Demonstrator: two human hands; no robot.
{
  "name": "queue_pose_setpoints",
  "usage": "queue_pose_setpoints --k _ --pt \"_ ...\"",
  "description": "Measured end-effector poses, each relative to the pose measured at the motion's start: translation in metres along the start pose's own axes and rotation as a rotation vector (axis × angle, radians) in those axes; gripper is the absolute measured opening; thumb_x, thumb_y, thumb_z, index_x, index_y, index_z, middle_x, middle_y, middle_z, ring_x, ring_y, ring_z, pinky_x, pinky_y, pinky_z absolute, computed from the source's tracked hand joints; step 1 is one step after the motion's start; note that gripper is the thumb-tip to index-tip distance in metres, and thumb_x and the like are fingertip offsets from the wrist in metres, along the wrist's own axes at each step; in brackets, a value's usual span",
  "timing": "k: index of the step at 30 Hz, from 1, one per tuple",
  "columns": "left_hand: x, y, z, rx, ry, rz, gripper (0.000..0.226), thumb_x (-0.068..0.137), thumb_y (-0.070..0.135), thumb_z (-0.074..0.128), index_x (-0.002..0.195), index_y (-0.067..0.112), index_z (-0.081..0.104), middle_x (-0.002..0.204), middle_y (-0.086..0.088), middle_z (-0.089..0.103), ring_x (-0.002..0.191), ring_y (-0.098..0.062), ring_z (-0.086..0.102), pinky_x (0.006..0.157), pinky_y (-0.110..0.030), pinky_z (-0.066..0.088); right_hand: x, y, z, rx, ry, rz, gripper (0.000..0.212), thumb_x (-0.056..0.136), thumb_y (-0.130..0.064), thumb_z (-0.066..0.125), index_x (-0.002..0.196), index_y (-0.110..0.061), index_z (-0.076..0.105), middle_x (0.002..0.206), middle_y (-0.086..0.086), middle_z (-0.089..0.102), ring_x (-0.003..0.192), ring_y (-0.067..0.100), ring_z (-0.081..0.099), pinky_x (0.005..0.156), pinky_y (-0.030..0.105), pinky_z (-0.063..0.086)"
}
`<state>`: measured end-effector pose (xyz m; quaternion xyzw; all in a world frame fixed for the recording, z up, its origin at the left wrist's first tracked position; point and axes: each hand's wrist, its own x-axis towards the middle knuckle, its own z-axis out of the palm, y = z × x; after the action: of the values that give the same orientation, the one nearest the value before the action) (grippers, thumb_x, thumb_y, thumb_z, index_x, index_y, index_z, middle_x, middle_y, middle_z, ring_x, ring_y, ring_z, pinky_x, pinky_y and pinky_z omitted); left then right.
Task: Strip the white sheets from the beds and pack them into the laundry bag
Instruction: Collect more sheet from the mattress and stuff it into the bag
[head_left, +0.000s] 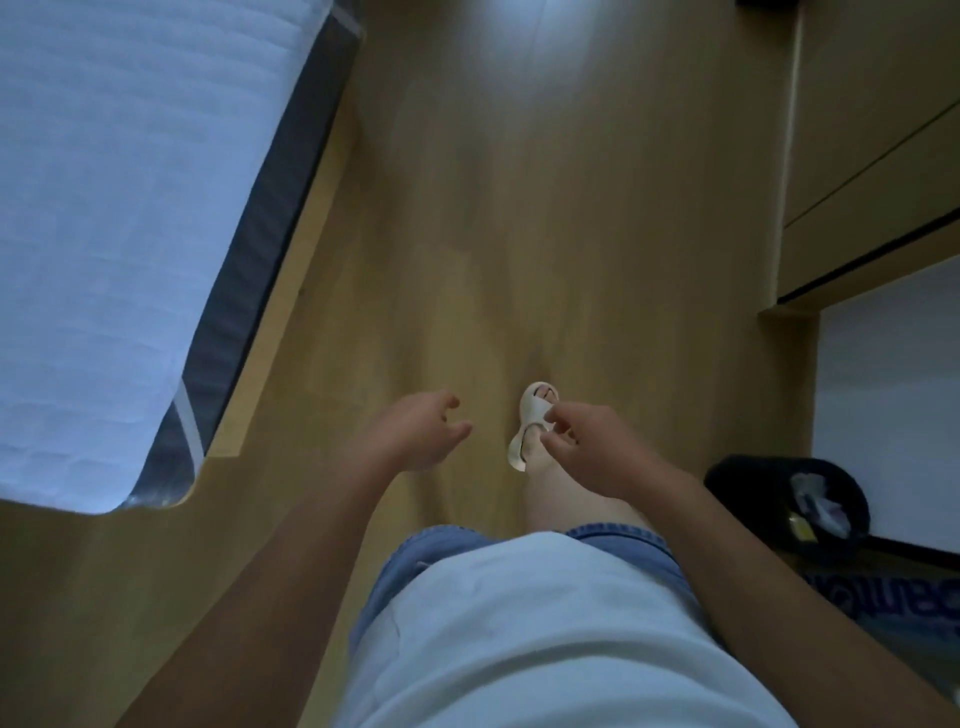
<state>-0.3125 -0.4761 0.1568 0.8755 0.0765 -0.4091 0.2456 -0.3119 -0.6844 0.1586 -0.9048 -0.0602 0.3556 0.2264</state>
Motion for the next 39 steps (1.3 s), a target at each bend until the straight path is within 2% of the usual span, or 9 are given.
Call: queue_pose_setpoints --k 4,8,13,16,19,27,30,34,39 --pt "0.079 0.05 -0.074 -0.076 0.035 -0.068 0.053 0.099 0.037 0.046 0.144 0.01 0.038 0.141 -0.011 0.049 0.125 -0.026 0.05 0.102 -0.035 0.041 0.105 0.009 -0.106 -0.061 -0.016 -0.024 0.034 0.097 -0.033 0.049 0.125 -0.014 0.056 0.119 0.006 0.062 0.1 0.021 0.058 0.08 0.031 0.045" --pt "0.141 0.084 -0.155 -0.166 0.036 -0.114 0.053 0.099 0.037 0.047 0.144 0.012 0.037 0.139 -0.012 0.05 0.123 -0.025 0.05 0.097 -0.032 0.04 0.194 -0.006 -0.205 -0.073 -0.026 -0.029 0.039 0.097 -0.032 0.048 0.131 -0.013 0.053 0.125 0.007 0.06 0.108 0.022 0.057 0.089 0.035 0.048" --pt "0.23 0.116 -0.264 -0.209 0.088 -0.123 0.052 0.097 0.039 0.048 0.143 0.014 0.041 0.135 -0.01 0.054 0.118 -0.023 0.054 0.091 -0.031 0.042 0.323 -0.041 -0.292 -0.109 -0.037 -0.109 0.035 0.095 -0.031 0.051 0.125 -0.013 0.057 0.117 0.006 0.064 0.104 0.023 0.06 0.085 0.031 0.048" --pt "0.305 0.134 -0.331 -0.132 0.077 -0.106 0.05 0.097 0.04 0.047 0.138 0.011 0.045 0.132 -0.011 0.056 0.116 -0.025 0.055 0.094 -0.034 0.045 0.41 -0.067 -0.345 -0.139 -0.034 -0.14 0.031 0.094 -0.031 0.053 0.118 -0.012 0.06 0.11 0.006 0.066 0.1 0.024 0.061 0.083 0.032 0.049" --pt "0.378 0.157 -0.417 -0.046 0.062 -0.066 0.045 0.097 0.037 0.045 0.132 0.01 0.049 0.131 -0.011 0.056 0.115 -0.027 0.055 0.095 -0.039 0.046 0.491 -0.099 -0.412 -0.176 -0.03 -0.143 0.036 0.095 -0.032 0.052 0.124 -0.012 0.058 0.116 0.005 0.065 0.104 0.023 0.06 0.084 0.03 0.047" --pt "0.538 0.212 -0.649 0.011 0.111 -0.002 0.05 0.098 0.04 0.045 0.14 0.013 0.043 0.137 -0.01 0.051 0.121 -0.026 0.051 0.097 -0.037 0.045 0.676 -0.158 -0.572 -0.109 0.004 -0.116 0.035 0.096 -0.032 0.05 0.124 -0.014 0.057 0.116 0.004 0.064 0.101 0.02 0.059 0.087 0.034 0.049" --pt "0.602 0.223 -0.711 -0.029 0.109 -0.021 0.053 0.098 0.041 0.046 0.143 0.014 0.04 0.141 -0.009 0.049 0.124 -0.025 0.05 0.098 -0.035 0.044 0.754 -0.172 -0.62 -0.125 -0.023 -0.106 0.03 0.096 -0.032 0.05 0.12 -0.015 0.058 0.115 0.004 0.064 0.1 0.02 0.059 0.085 0.034 0.049" --pt "0.677 0.237 -0.791 -0.059 0.108 -0.079 0.051 0.098 0.04 0.045 0.141 0.014 0.041 0.14 -0.009 0.049 0.123 -0.025 0.05 0.097 -0.034 0.044 0.868 -0.216 -0.7 -0.226 -0.073 -0.201 0.036 0.097 -0.031 0.048 0.128 -0.014 0.055 0.122 0.005 0.062 0.109 0.022 0.058 0.089 0.035 0.048" --pt "0.734 0.23 -0.894 -0.285 0.133 -0.167 0.053 0.098 0.04 0.045 0.145 0.016 0.037 0.143 -0.006 0.048 0.125 -0.023 0.049 0.098 -0.035 0.043 0.994 -0.302 -0.779 -0.354 -0.141 -0.323 0.033 0.095 -0.029 0.048 0.123 -0.013 0.057 0.117 0.007 0.064 0.106 0.026 0.059 0.086 0.034 0.049"
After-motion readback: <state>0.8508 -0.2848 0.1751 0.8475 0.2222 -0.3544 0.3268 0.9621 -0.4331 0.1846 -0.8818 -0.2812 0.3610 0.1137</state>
